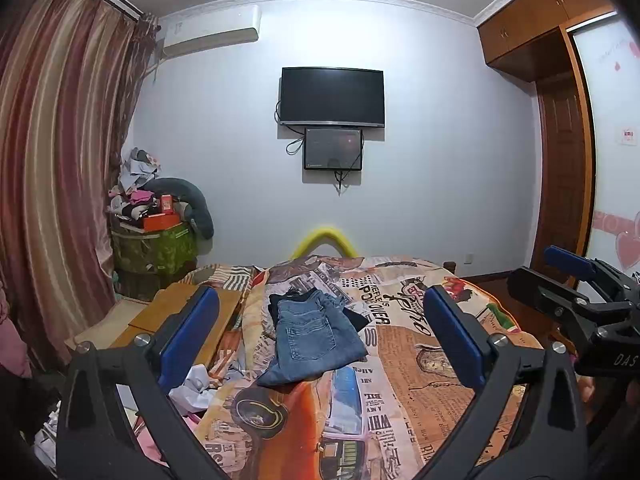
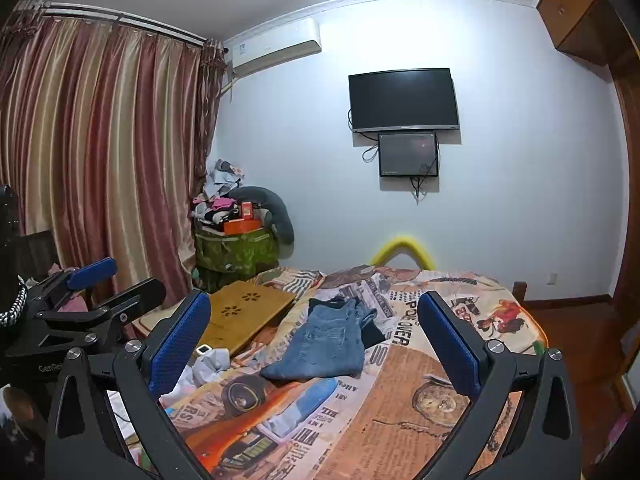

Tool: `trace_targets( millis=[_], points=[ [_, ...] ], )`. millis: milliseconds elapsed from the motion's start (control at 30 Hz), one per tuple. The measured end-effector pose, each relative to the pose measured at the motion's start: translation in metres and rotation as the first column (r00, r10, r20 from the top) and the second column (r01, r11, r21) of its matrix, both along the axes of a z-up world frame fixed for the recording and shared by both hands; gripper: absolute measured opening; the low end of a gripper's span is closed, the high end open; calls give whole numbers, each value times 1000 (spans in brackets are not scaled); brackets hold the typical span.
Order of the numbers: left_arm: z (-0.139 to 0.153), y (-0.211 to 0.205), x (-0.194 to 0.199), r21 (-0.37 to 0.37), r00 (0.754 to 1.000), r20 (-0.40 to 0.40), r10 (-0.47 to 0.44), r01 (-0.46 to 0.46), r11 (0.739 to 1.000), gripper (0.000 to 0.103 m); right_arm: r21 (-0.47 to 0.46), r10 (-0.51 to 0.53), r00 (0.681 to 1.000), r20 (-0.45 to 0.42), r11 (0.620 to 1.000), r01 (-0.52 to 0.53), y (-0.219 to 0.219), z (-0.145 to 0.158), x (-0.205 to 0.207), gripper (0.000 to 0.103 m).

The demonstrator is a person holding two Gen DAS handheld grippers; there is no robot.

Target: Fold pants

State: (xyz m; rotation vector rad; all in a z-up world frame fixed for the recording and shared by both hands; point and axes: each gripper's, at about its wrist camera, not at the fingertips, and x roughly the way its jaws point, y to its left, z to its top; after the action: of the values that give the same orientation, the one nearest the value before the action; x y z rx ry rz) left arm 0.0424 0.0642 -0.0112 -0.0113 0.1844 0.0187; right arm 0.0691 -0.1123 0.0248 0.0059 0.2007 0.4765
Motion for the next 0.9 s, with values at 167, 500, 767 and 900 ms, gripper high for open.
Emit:
trace_targets(
  millis=[167, 500, 767, 900],
  points=[
    [-2, -2, 3, 7, 1000, -7, -13, 13, 1000, 103, 1, 4, 1000, -16, 1000, -4, 0, -1, 2, 103],
    [-7, -2, 10, 9, 1000, -22, -15, 15, 1000, 103, 9, 1, 1000, -31, 1000, -1, -4, -1, 4, 103],
    [-9, 2, 15, -4, 999, -31, -15, 14, 1000, 103, 4, -3, 999, -39, 1000, 3, -6, -2, 4, 103],
    [-11, 2, 15, -10, 999, -37, -15, 15, 1000, 103, 3, -4, 999, -44, 1000, 4, -5, -2, 4, 103]
  ],
)
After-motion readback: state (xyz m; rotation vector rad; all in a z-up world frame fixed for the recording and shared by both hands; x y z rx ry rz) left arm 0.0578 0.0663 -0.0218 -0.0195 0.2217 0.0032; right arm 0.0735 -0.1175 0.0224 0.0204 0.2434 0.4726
